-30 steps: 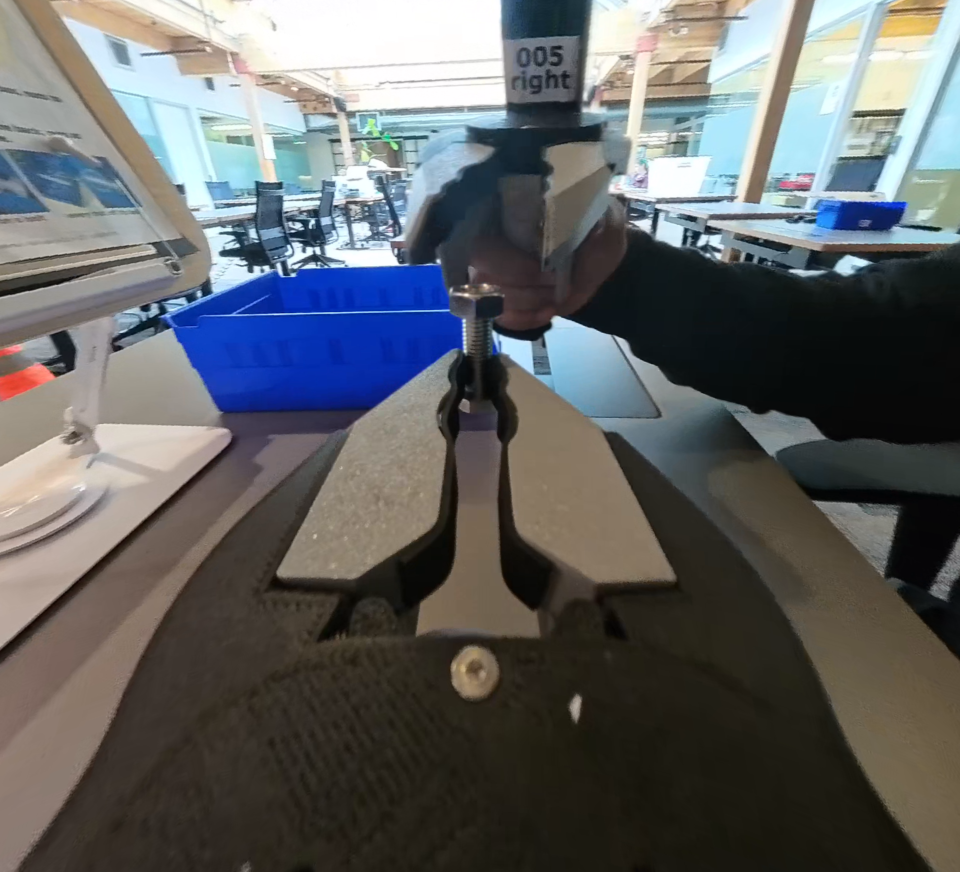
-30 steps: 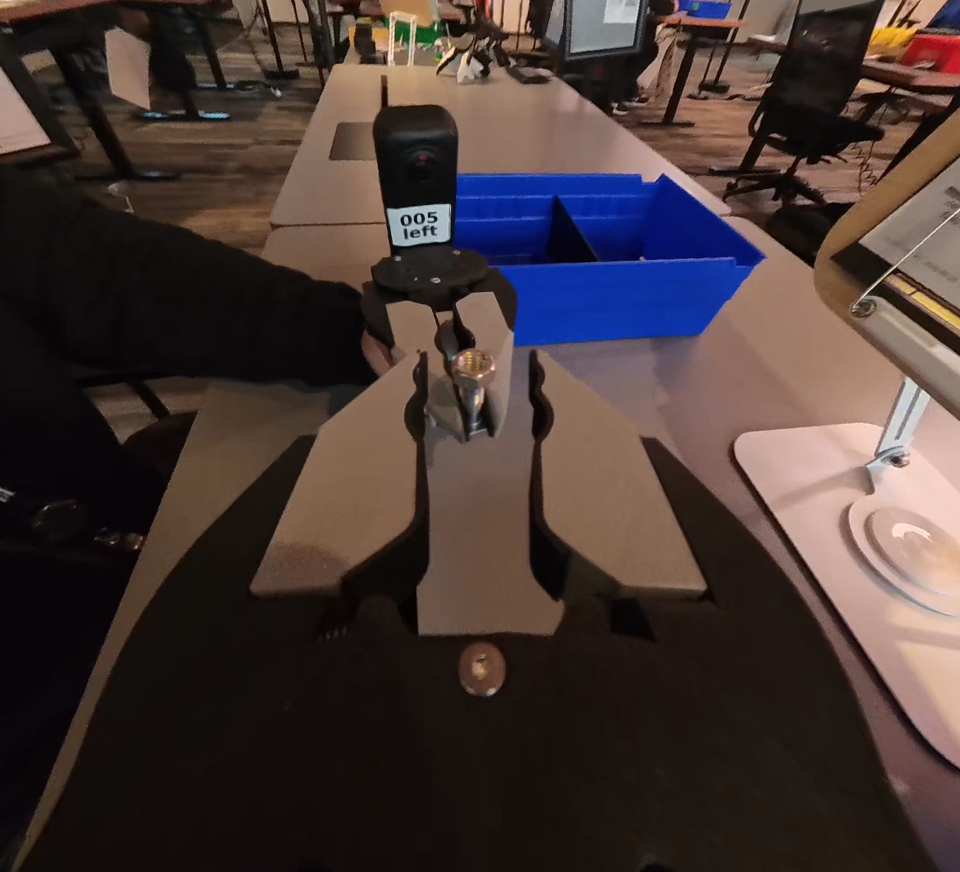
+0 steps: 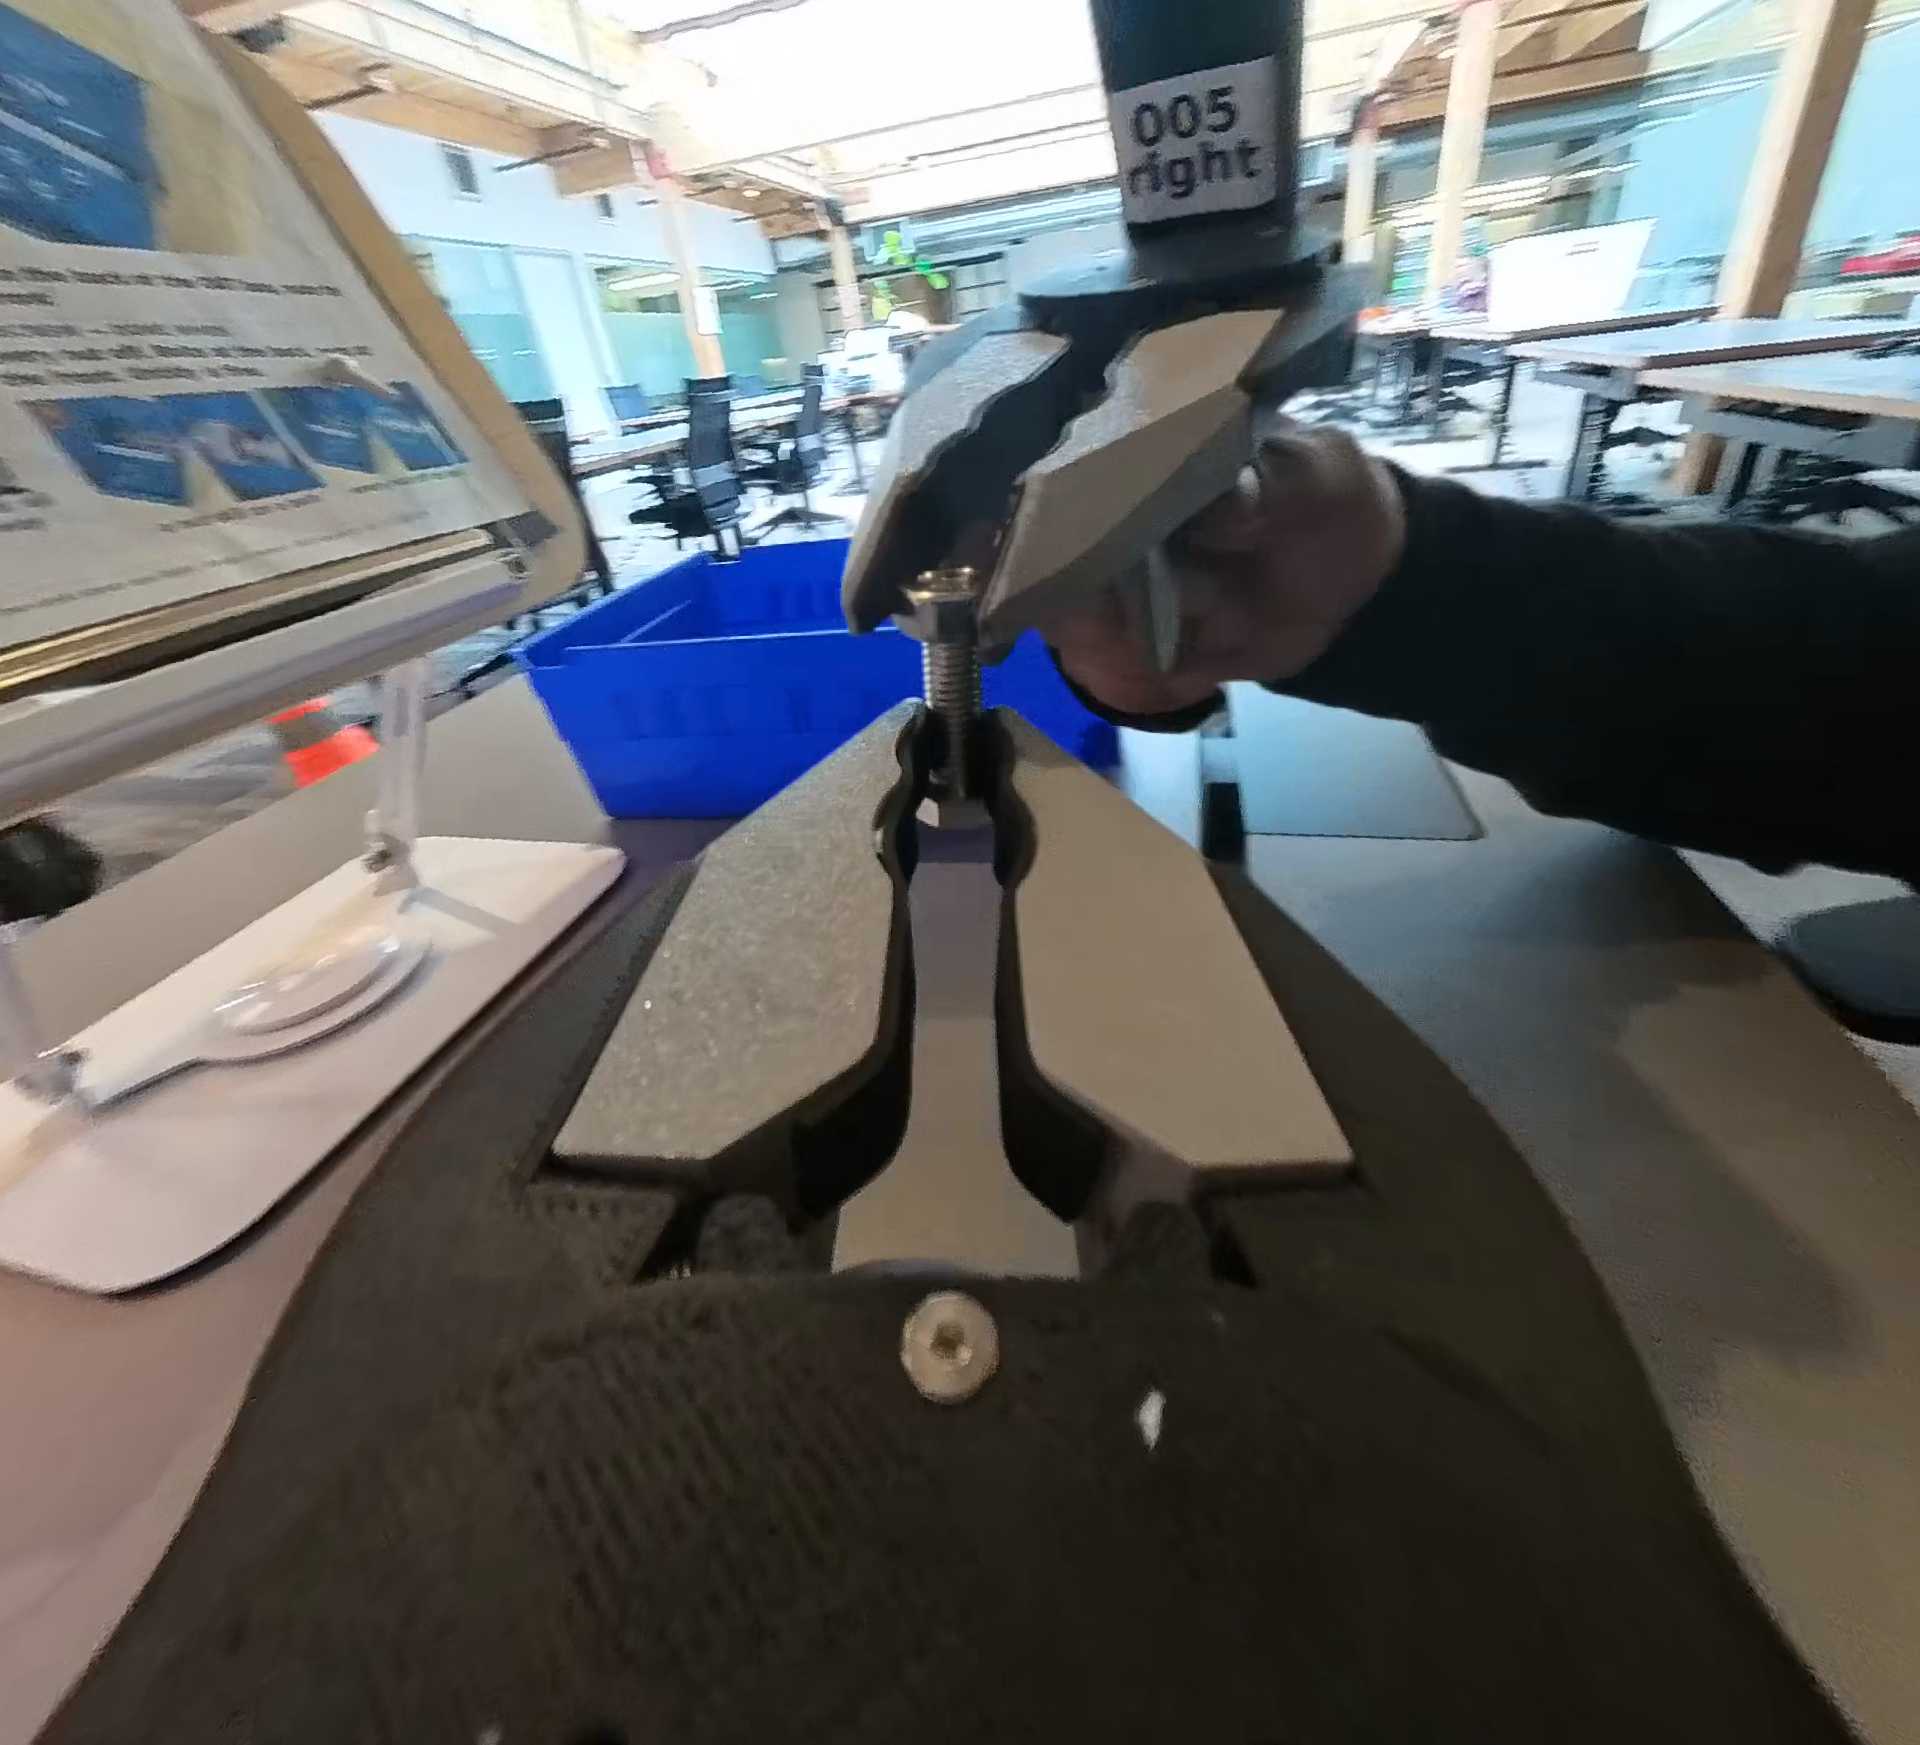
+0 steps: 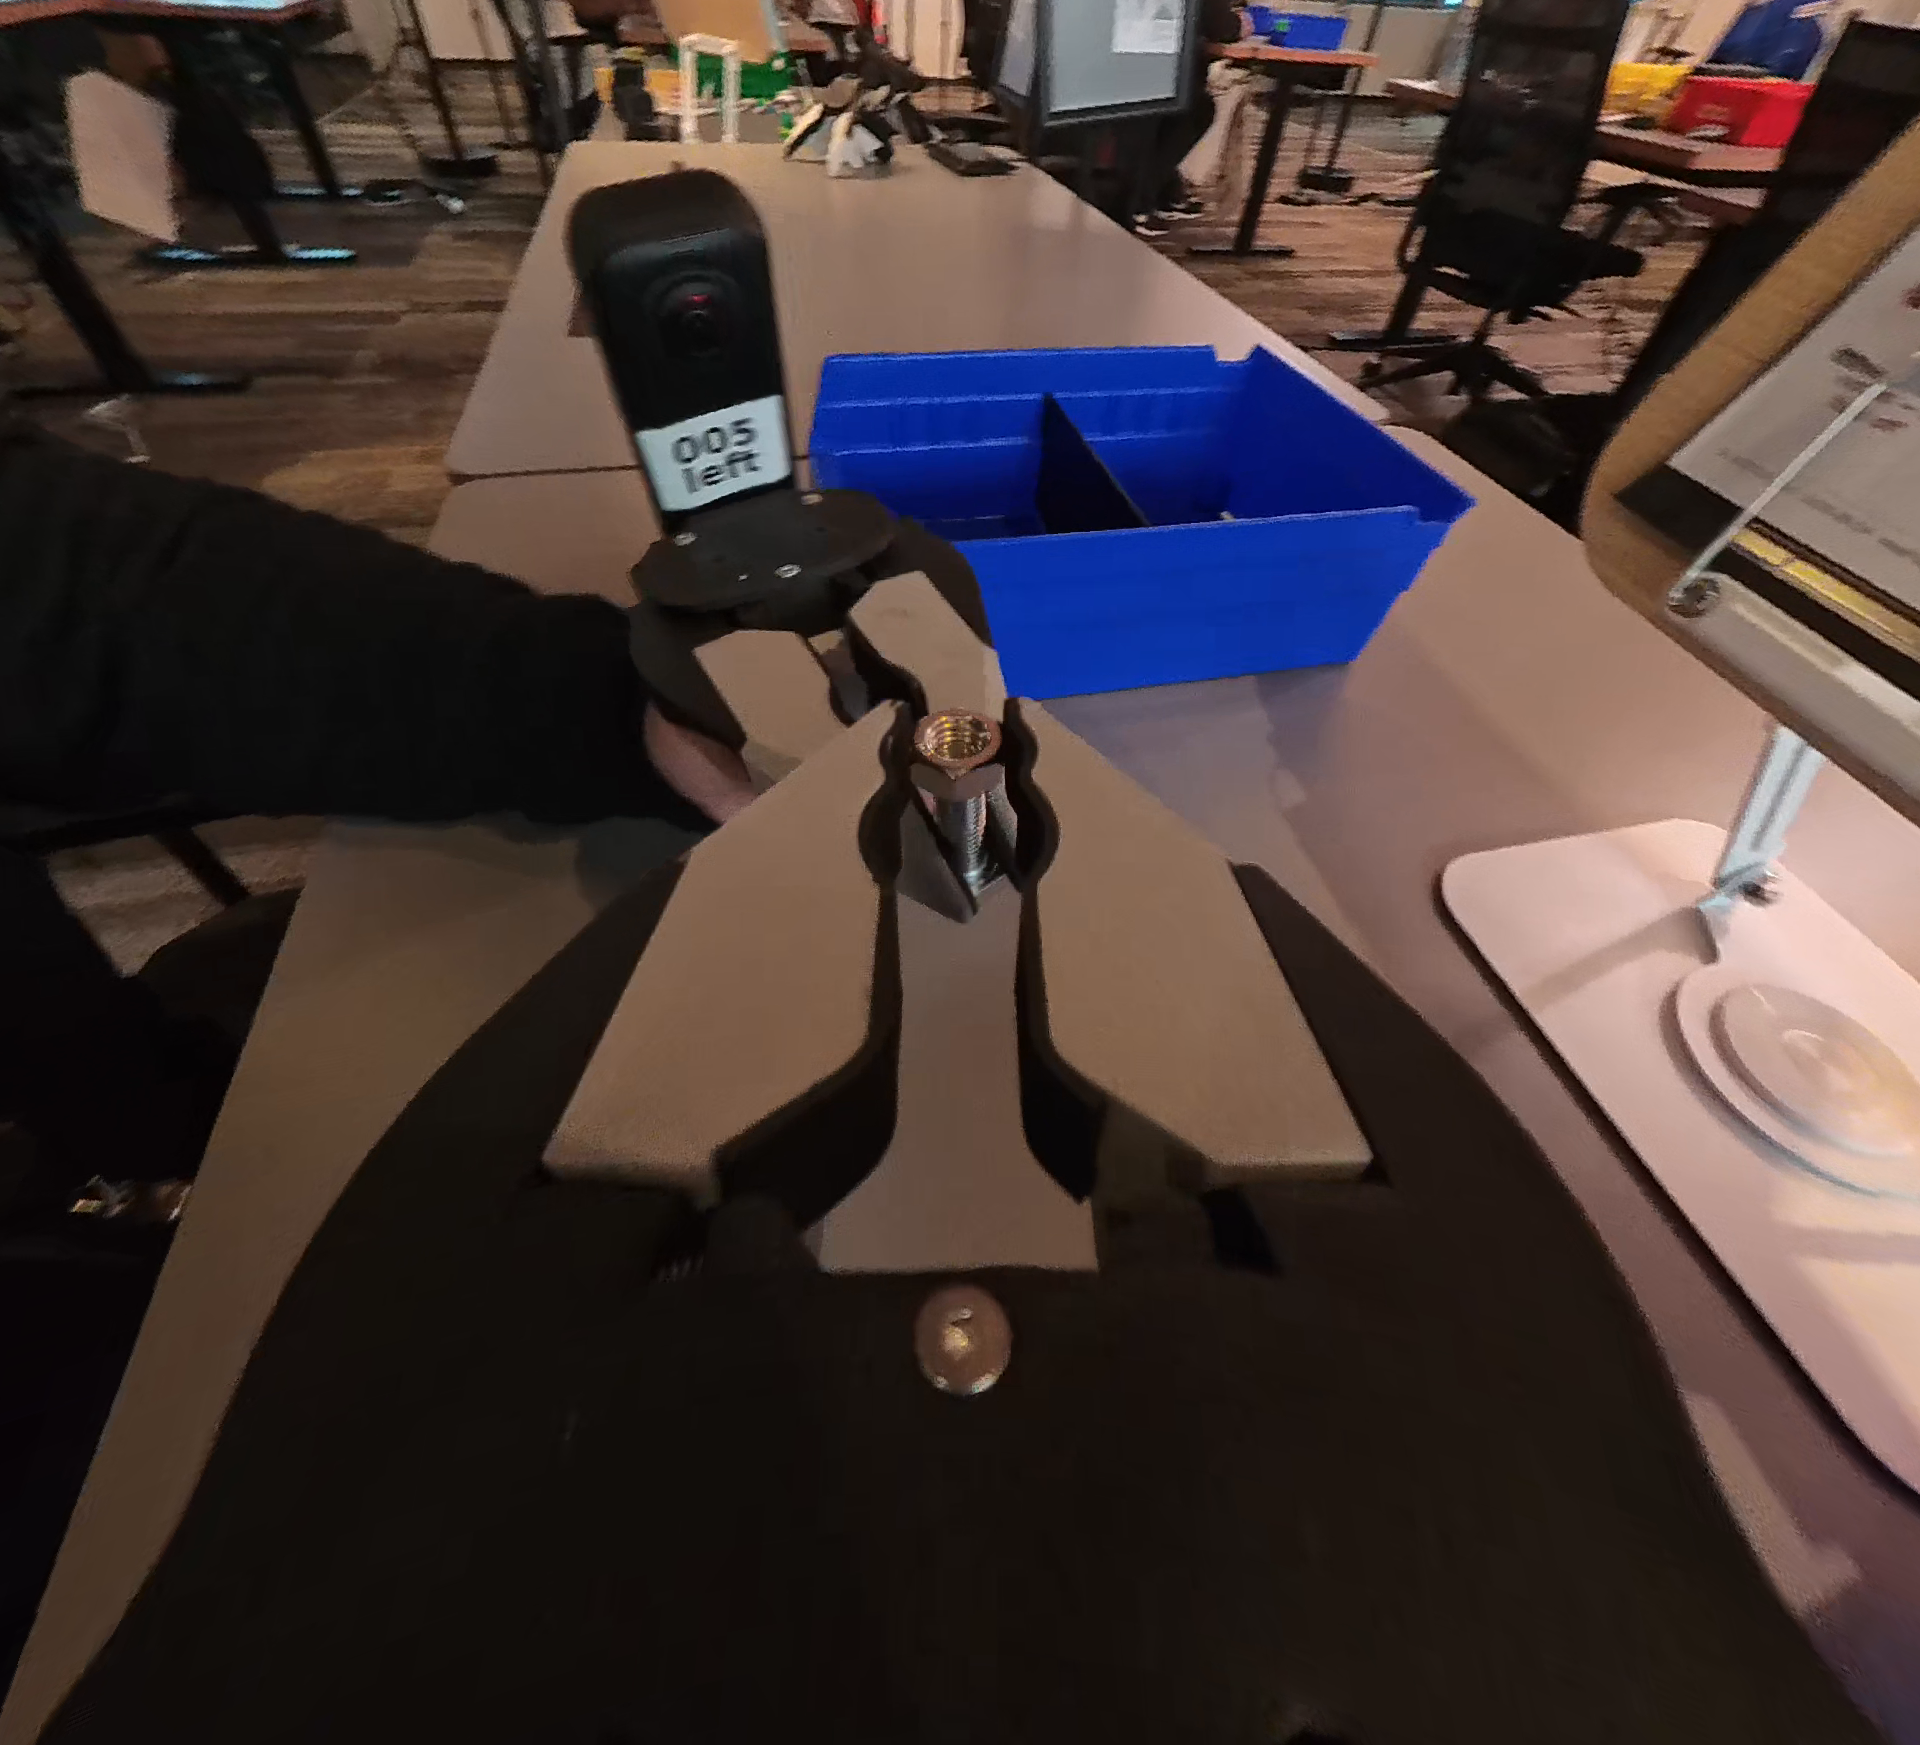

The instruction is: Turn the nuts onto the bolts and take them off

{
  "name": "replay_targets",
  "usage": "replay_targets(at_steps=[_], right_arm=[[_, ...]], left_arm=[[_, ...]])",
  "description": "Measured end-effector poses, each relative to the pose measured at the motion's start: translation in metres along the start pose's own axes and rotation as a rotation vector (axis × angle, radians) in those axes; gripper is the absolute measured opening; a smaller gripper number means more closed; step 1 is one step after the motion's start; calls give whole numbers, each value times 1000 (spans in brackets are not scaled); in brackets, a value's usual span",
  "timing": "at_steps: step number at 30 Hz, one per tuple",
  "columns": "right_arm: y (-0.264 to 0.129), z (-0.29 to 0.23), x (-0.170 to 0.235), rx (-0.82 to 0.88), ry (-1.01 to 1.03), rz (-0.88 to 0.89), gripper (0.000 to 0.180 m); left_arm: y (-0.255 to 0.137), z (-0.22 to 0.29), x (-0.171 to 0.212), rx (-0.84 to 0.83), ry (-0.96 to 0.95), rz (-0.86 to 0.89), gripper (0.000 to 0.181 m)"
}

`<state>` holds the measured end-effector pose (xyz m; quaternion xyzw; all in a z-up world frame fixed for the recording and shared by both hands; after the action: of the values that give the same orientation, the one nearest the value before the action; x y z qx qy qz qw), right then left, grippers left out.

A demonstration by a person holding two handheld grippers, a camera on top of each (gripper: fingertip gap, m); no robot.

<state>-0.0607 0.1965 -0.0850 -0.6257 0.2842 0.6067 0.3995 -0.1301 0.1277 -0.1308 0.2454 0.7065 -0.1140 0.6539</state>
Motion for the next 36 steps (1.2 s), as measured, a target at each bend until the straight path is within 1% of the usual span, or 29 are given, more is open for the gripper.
replay_targets(at_steps=[6, 8, 13, 17, 20, 23, 26, 27, 30, 31, 33, 36], right_arm=[[9, 2, 1, 223, -29, -35, 14], [13, 1, 1, 288, -35, -31, 14], [19, 4, 2, 387, 31, 9, 14], [23, 5, 5, 416, 41, 17, 14], [21, 5, 4, 384, 51, 21, 14], [15, 3, 0, 307, 31, 40, 15], [2, -1, -7, 193, -16, 85, 24], [-3, -2, -10, 136, -35, 89, 26], [-19, -13, -18, -64, -70, 110, 26], [-23, -15, -20, -103, -76, 104, 26], [-28, -17, -21, -138, -90, 65, 30], [-28, -15, -15, -131, -91, 20, 30]], left_arm=[[0, -8, 2, -192, 107, -60, 7], [-1, -10, 2, -224, 106, -61, 6], [-2, -14, 2, -303, 127, -83, 6], [-3, -18, 5, -302, 78, -88, 7], [-3, -18, 5, -247, 19, -65, 6], [-3, -16, 2, -187, -27, -29, 7], [-2, -10, 0, -92, -44, 4, 7], [-1, -5, -1, -26, -64, 14, 7], [-1, 5, -3, 130, -106, 47, 7], [-1, 7, -3, 157, -107, 44, 7], [-1, 11, -3, 196, -98, 42, 6], [-1, 15, -5, 216, -84, 46, 6]])
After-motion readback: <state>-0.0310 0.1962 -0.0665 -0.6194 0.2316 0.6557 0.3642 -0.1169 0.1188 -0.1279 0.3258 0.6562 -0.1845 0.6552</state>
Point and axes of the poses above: each gripper's, where its closed fingertips meet, y out along the fingers, x out of its underside, z = x × y across the jaws, the point moved 7 cm from there along -y, back along the fingers, and after that the axes turned 4 degrees about z, right-handed, at the moved point
